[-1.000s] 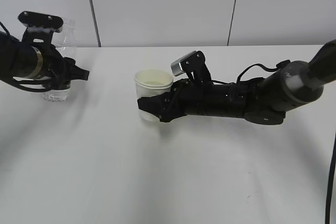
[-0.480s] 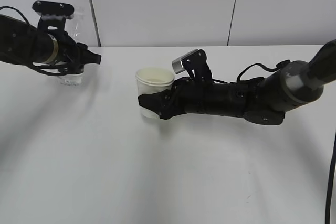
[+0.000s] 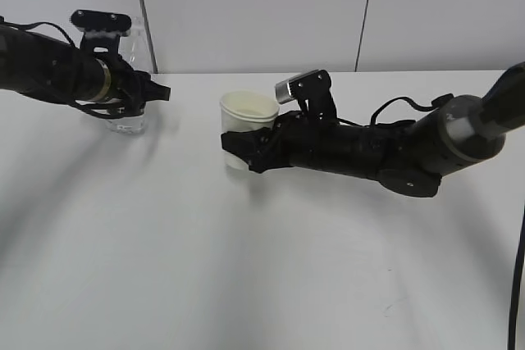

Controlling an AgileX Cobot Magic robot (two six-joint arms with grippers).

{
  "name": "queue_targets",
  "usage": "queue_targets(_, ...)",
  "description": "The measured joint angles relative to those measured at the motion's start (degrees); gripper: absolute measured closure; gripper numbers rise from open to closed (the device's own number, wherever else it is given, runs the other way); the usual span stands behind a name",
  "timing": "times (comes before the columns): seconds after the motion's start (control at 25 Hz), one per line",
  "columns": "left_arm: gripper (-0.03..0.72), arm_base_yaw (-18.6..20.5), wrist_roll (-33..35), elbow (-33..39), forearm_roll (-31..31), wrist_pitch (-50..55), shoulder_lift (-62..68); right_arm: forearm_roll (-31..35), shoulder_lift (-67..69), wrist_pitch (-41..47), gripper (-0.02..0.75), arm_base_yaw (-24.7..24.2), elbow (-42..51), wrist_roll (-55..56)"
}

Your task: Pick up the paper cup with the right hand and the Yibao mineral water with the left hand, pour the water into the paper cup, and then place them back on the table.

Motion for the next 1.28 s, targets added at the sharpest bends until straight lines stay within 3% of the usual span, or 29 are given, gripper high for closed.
queue_targets(0.32, 0.352, 0.0, 0.0, -1.4, 0.1, 0.0, 1.3, 8.4, 0.0, 1.2, 0.242, 0.0, 0.0, -5.0)
queue_targets(0.92, 0.352, 0.0, 0.0, -1.4, 0.1, 0.0, 1.4, 31.1, 0.0, 7.9, 0.242, -0.8, 0.0, -20.0)
queue_targets(1.28, 0.352, 0.0, 0.0, -1.4, 0.1, 0.0, 1.4, 33.1, 0.0, 9.4, 0.242, -5.6, 0.0, -20.6)
